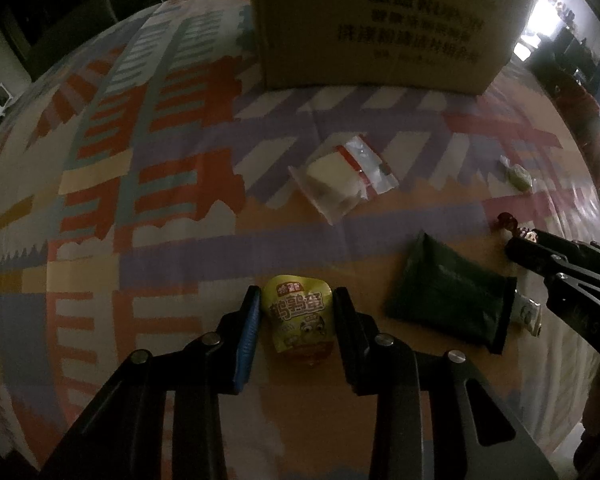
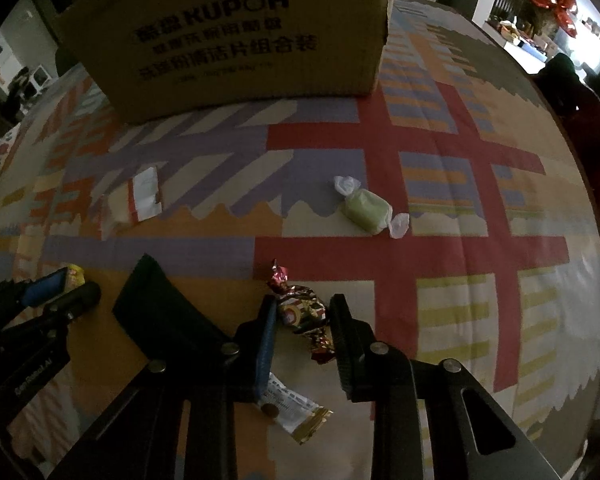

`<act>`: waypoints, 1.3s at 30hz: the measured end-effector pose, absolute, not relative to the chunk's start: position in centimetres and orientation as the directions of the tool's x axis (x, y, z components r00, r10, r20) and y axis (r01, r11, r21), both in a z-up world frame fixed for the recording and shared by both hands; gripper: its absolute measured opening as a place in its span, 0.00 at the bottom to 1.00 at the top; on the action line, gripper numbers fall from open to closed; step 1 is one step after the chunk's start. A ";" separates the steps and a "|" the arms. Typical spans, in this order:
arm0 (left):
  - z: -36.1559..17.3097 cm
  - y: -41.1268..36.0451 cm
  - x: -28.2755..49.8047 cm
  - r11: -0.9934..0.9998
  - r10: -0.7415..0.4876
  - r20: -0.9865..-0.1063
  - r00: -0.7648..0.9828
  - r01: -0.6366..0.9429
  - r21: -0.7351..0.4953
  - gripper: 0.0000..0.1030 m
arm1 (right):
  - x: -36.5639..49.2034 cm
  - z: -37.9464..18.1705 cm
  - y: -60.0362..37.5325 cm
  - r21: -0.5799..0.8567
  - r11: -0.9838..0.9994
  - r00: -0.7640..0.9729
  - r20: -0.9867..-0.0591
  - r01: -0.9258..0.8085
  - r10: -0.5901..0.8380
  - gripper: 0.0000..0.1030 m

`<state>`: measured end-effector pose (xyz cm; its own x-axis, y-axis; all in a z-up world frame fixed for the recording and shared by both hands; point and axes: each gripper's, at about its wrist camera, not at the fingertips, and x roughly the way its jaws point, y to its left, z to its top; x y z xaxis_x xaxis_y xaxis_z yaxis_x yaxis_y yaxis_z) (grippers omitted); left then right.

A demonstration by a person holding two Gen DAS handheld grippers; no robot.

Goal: Organize snacks
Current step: 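Lift both held snacks and carry them over the cardboard box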

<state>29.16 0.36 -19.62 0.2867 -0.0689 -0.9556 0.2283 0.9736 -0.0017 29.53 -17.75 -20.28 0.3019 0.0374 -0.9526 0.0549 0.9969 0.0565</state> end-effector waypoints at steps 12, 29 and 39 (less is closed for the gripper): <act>-19.2 0.7 28.0 0.979 -0.061 -0.955 0.292 0.206 0.001 0.34 | 28.9 -20.2 -17.6 0.074 0.997 0.288 -0.956 0.030 0.062 0.27; -17.8 0.7 27.2 0.982 -0.056 -0.946 0.319 0.187 0.005 0.34 | 28.3 -19.6 -17.9 0.091 0.996 0.299 -0.951 0.014 0.083 0.27; -16.8 0.6 27.4 0.984 -0.069 -0.939 0.336 0.175 -0.010 0.34 | 27.9 -17.9 -18.1 0.109 0.994 0.329 -0.939 0.005 0.101 0.27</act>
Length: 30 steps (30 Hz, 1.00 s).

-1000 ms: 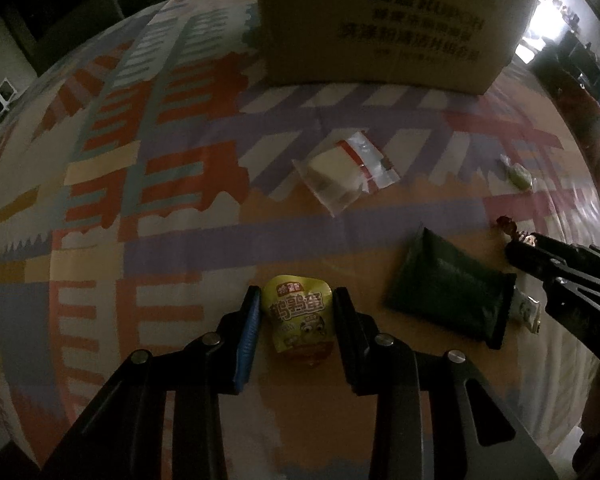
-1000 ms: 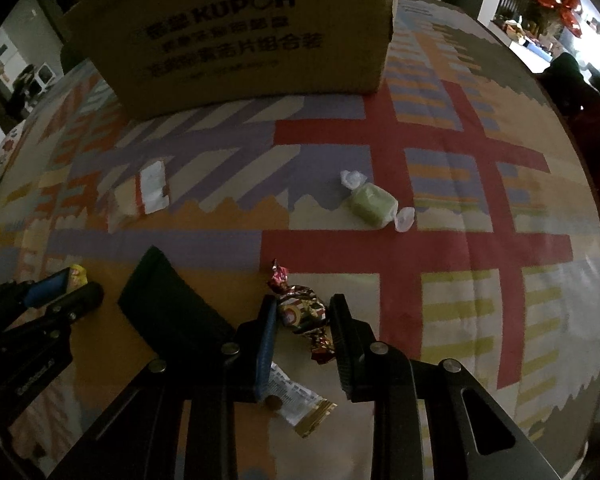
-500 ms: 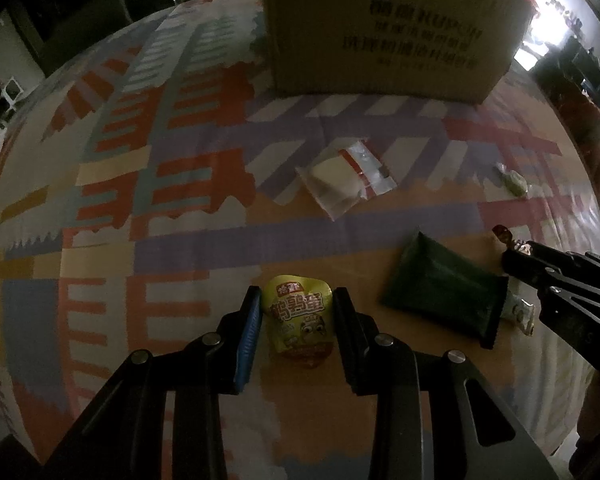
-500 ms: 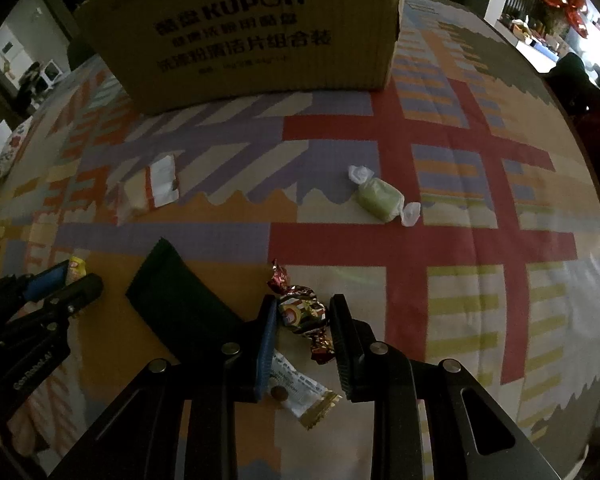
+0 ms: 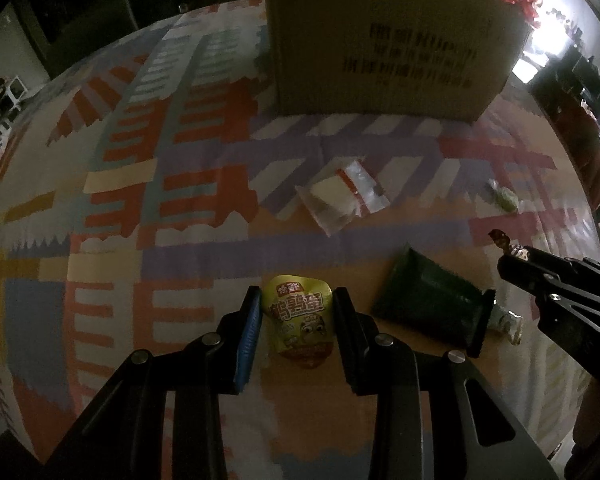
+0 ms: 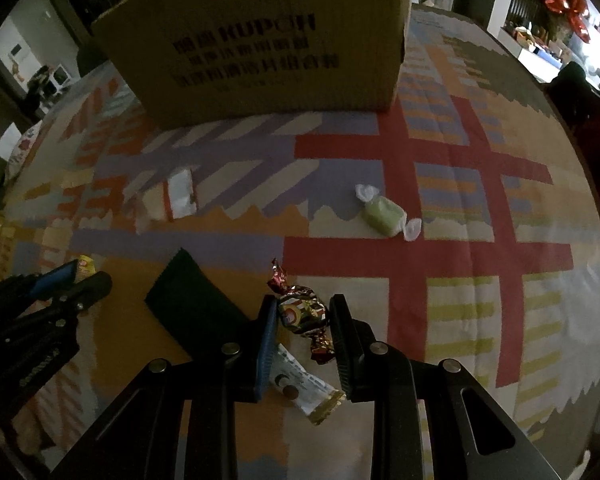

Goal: Organize snacks
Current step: 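Lift both held snacks and carry them over the cardboard box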

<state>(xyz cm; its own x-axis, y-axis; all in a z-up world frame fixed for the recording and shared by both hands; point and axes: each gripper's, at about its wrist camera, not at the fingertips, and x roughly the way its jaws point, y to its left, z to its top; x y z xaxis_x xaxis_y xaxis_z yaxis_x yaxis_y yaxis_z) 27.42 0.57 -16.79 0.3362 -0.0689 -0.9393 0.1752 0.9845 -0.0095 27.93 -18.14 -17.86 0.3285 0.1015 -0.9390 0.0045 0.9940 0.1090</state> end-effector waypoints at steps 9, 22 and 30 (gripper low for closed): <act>-15.6 0.9 28.0 0.986 -0.067 -0.924 0.377 0.167 -0.003 0.34 | 28.2 -16.5 -18.1 0.117 0.993 0.359 -0.927 -0.005 0.111 0.27; -14.4 1.4 30.1 0.988 -0.084 -0.912 0.402 0.155 -0.022 0.34 | 30.4 -15.3 -16.3 0.118 0.992 0.393 -0.911 -0.036 0.123 0.27; -12.0 1.4 33.2 0.988 -0.075 -0.891 0.449 0.154 -0.005 0.34 | 33.3 -13.6 -15.3 0.162 0.985 0.422 -0.890 -0.063 0.173 0.27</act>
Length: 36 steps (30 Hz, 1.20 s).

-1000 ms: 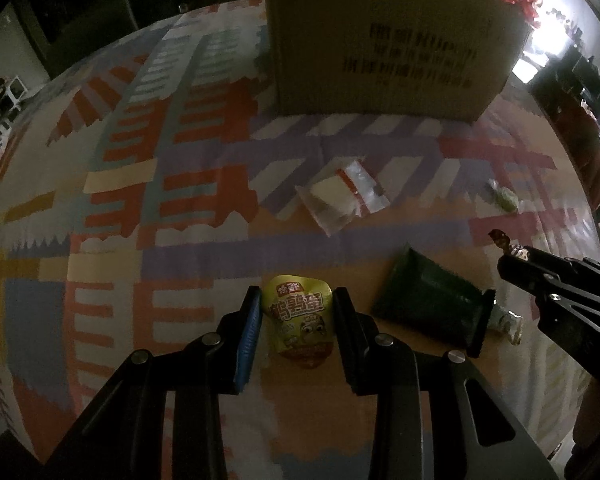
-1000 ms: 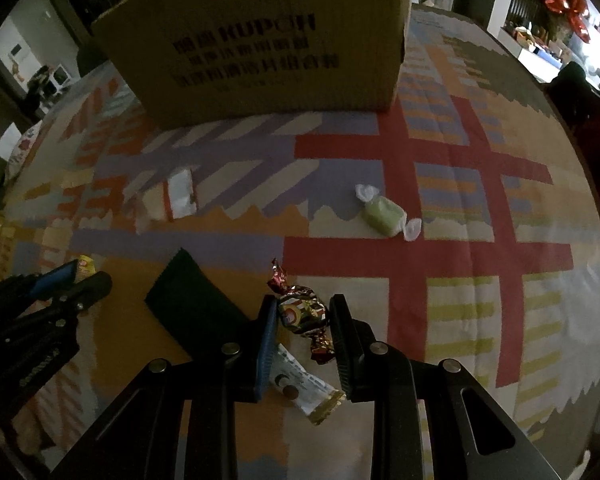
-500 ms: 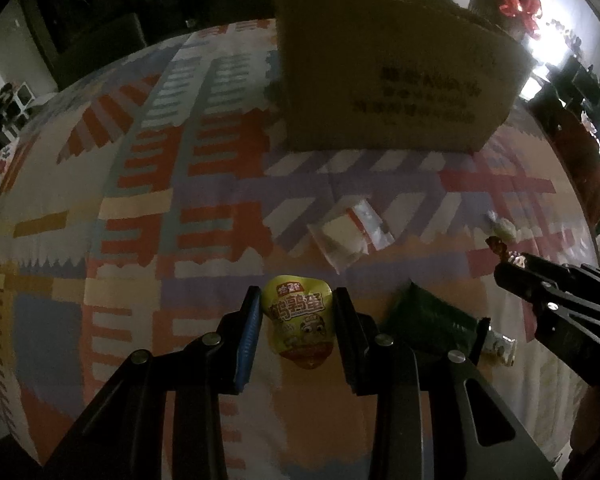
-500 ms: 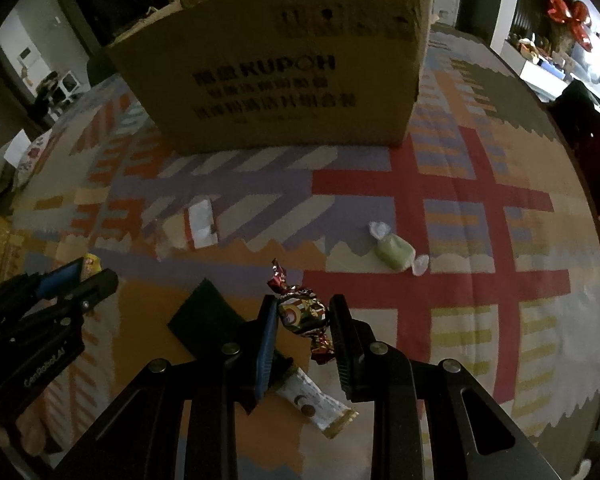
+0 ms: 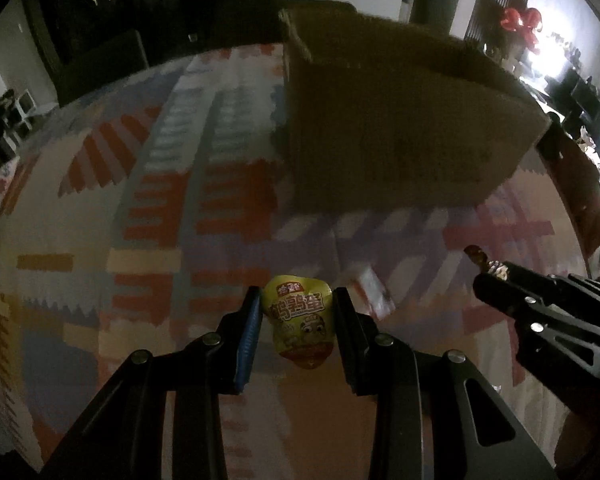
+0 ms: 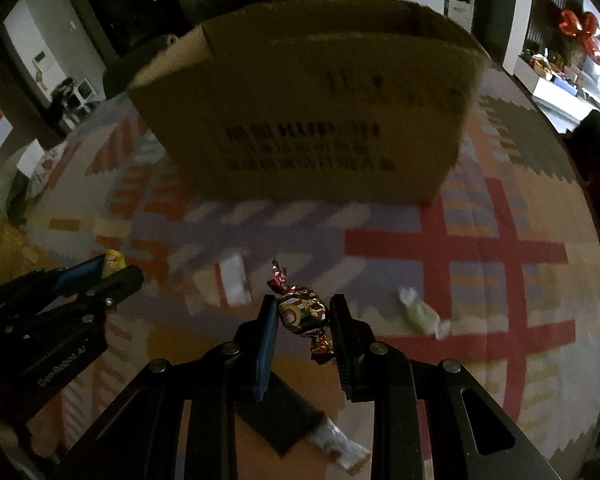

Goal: Organize snacks
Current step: 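Lift both held snacks and carry them over the cardboard box, then open both grippers to drop the snacks into the box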

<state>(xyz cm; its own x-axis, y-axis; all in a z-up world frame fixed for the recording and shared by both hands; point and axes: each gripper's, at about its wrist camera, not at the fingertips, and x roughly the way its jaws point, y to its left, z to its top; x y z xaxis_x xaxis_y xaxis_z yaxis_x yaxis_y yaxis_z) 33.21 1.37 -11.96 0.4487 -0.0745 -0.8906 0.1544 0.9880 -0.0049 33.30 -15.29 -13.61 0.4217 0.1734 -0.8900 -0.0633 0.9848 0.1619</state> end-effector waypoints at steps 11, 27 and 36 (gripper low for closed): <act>-6.4 1.0 37.4 0.982 -0.011 -0.831 0.556 0.161 0.095 0.34 | 38.1 -9.1 -14.2 0.242 0.965 0.500 -0.826 -0.101 0.260 0.27; -1.9 -1.2 40.4 0.971 0.034 -0.774 0.632 0.161 0.175 0.34 | 42.0 -2.7 -13.7 0.300 0.942 0.601 -0.729 -0.152 0.329 0.27; 0.2 -2.8 42.7 0.964 0.051 -0.745 0.665 0.162 0.210 0.34 | 43.8 -1.9 -15.0 0.297 0.944 0.621 -0.717 -0.141 0.318 0.27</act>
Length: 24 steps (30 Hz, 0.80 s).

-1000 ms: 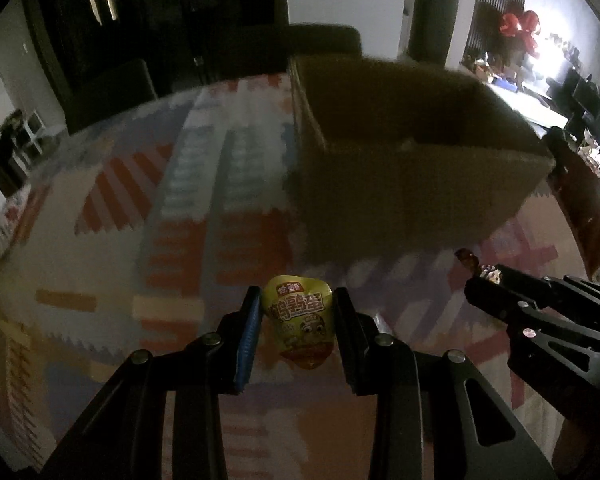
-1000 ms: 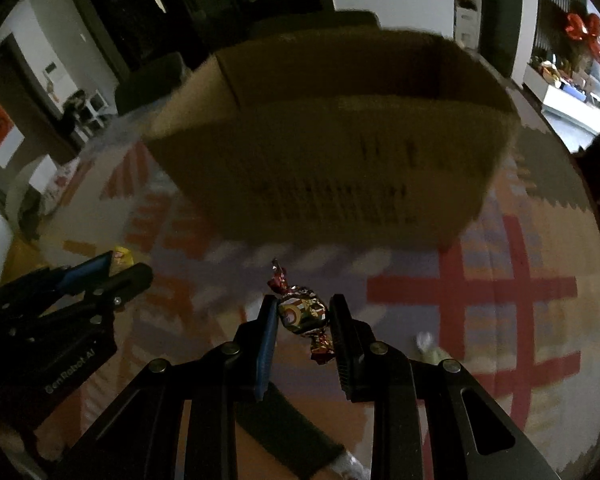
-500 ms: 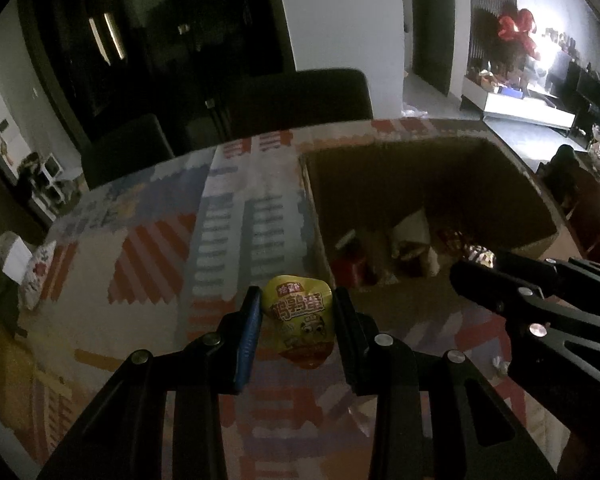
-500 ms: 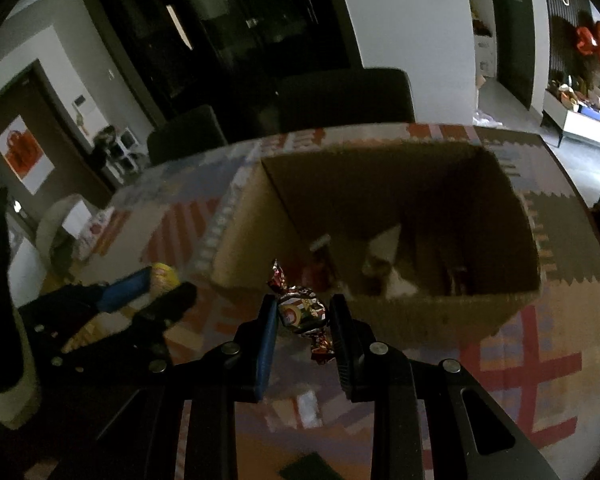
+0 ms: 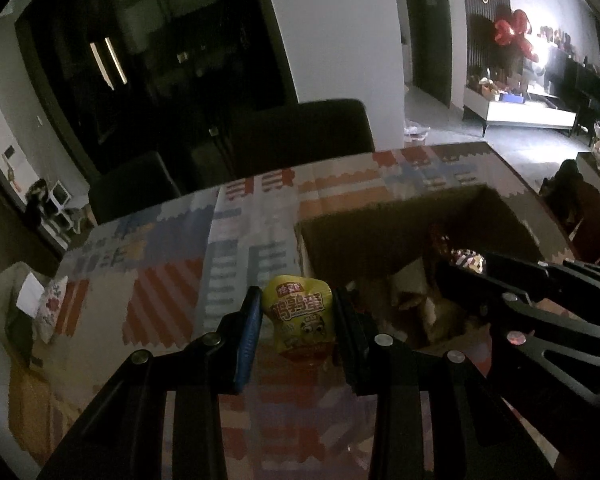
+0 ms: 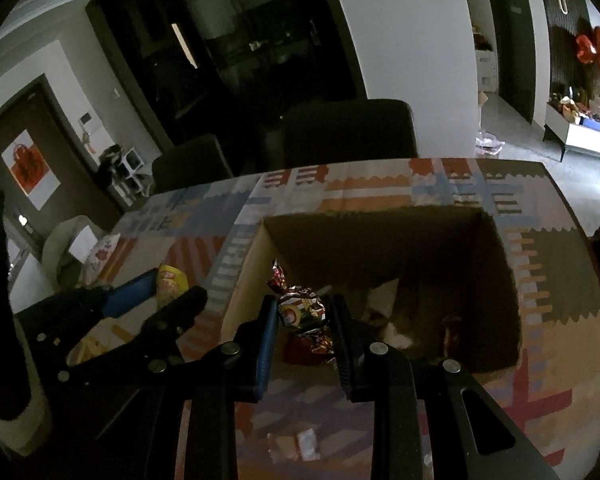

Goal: Organize snacks
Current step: 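Open both grippers to drop the snacks into the box, then move both empty grippers back down to the remaining snacks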

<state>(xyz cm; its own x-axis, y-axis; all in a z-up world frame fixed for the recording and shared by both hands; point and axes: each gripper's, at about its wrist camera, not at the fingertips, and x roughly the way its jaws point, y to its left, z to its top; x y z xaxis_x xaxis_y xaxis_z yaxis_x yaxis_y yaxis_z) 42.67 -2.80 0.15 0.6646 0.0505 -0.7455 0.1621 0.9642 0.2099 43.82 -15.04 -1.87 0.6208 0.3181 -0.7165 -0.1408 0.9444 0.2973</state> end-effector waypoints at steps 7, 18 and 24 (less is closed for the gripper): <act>0.7 -4.3 45.0 0.959 0.042 -0.740 0.671 0.182 0.219 0.34 | 45.3 -1.7 -16.2 0.268 0.956 0.619 -0.733 -0.119 0.283 0.27; -0.4 -4.2 45.3 0.970 0.017 -0.763 0.646 0.174 0.169 0.48 | 45.6 -2.9 -18.1 0.210 0.976 0.608 -0.766 -0.067 0.206 0.48; -0.4 -3.4 42.9 0.979 -0.011 -0.774 0.633 0.165 0.122 0.48 | 43.8 -2.9 -18.2 0.197 0.977 0.595 -0.777 -0.081 0.206 0.51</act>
<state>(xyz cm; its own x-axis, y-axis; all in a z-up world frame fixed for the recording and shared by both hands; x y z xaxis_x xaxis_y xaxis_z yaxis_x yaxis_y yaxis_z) 42.95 -3.36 -0.43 0.6333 -0.0106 -0.7739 0.1654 0.9787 0.1219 43.81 -18.15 -2.86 0.5955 0.2056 -0.7766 -0.0809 0.9771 0.1966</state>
